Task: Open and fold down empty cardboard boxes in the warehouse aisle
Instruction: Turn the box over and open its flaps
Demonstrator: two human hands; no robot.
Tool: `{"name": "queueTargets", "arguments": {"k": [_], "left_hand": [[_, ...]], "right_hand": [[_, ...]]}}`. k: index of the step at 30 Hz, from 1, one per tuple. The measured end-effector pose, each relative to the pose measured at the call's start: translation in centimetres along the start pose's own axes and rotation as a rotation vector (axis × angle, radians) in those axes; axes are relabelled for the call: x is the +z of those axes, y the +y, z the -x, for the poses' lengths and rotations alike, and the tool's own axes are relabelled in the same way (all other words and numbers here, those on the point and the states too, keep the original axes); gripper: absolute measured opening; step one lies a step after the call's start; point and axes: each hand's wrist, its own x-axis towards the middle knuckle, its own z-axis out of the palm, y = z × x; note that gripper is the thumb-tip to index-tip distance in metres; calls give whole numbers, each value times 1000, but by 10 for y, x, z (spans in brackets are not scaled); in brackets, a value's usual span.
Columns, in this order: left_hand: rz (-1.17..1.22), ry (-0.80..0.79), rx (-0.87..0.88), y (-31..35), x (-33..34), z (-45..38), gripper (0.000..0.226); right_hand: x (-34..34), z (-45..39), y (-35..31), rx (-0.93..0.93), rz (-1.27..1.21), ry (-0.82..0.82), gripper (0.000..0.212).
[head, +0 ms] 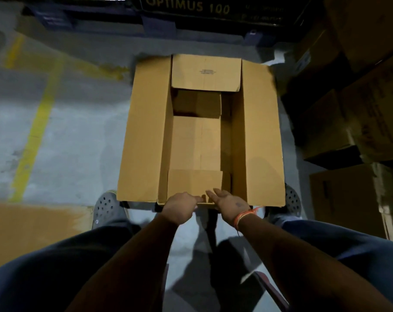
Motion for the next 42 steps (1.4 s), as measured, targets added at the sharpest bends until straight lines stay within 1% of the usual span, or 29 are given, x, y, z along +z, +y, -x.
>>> {"name": "queueTargets", "arguments": {"k": [4,5,6,7,8,9,11,12,13,14,16,19,21,23,26,27,28,29,30,31,32,33,34,36,37,38,39,40,42], "left_hand": [[52,-10,37,-1,-3,0,33],[134,-17,46,-3,-4,1,31],[282,-20,45,-6,-3,1,32],[503,-26,23,-8,-6,1,39],[785,-43,-27,-8,-11,0,50],[1073,-34,-85,-6,-20,-2,59],[1540,95,-206,-3,-42,-19,62],[1768,171,-220,0,-56,-32,60],[1992,240,-201,1,-71,-45,59],[2182,302,-181,1,-86,-58,60],[2411,413,-152,-3,-116,-84,64],[2491,508,-109,-13,-151,-125,65],[2493,553,-109,-21,-171,-152,65],[2487,569,-102,-27,-187,-174,64],[2469,578,-110,-33,-208,-203,58],[2471,598,-117,-34,-215,-209,54],[2462,645,-115,-35,-222,-216,47],[2413,727,-106,-35,-229,-220,38],[2319,817,-84,-37,-235,-223,35],[2191,874,-34,-42,-241,-224,42],[2028,887,13,-49,-246,-226,60],[1810,880,33,-58,-253,-228,75],[1522,874,7,-68,-261,-231,82],[832,852,-80,-89,-281,-241,89],[510,823,-102,-97,-293,-244,93],[274,766,-114,-104,-304,-248,98],[127,698,-134,-110,-315,-250,101],[54,631,-166,-116,-322,-253,104],[12,502,-242,-131,-324,-260,106]], "right_hand": [[-2,5,2,-14,12,4,63],[-2,4,4,-7,-45,11,59],[-2,3,6,8,-167,8,61],[-6,1,7,28,-349,-2,66],[-12,-1,8,48,-591,6,71],[-22,-3,7,72,-896,56,73],[-49,-14,5,115,-1594,210,71],[-64,-21,4,95,-1928,276,68],[-81,-28,5,67,-2191,334,64],[-98,-35,7,49,-2372,377,61],[-130,-52,17,7,-2568,430,52],[-171,-81,36,-37,-2635,465,33],[-193,-98,48,-56,-2633,495,44],[-210,-118,59,-60,-2611,514,58],[-230,-141,70,-39,-2582,538,66],[-236,-145,73,-47,-2567,549,62],[-244,-149,76,-99,-2554,572,50],[-252,-150,77,-151,-2523,600,35],[-260,-155,80,-197,-2462,631,27],[-268,-157,83,-231,-2355,667,30],[-276,-158,88,-236,-2180,718,43],[-283,-160,95,-217,-1919,773,59],[-290,-163,102,-183,-1601,806,71],[-308,-169,117,-30,-1016,847,80],[-320,-172,125,44,-760,845,84],[-331,-177,132,106,-552,799,89],[-342,-180,137,153,-402,726,95],[-348,-187,142,181,-329,635,100],[-353,-195,146,215,-248,480,109]]}}
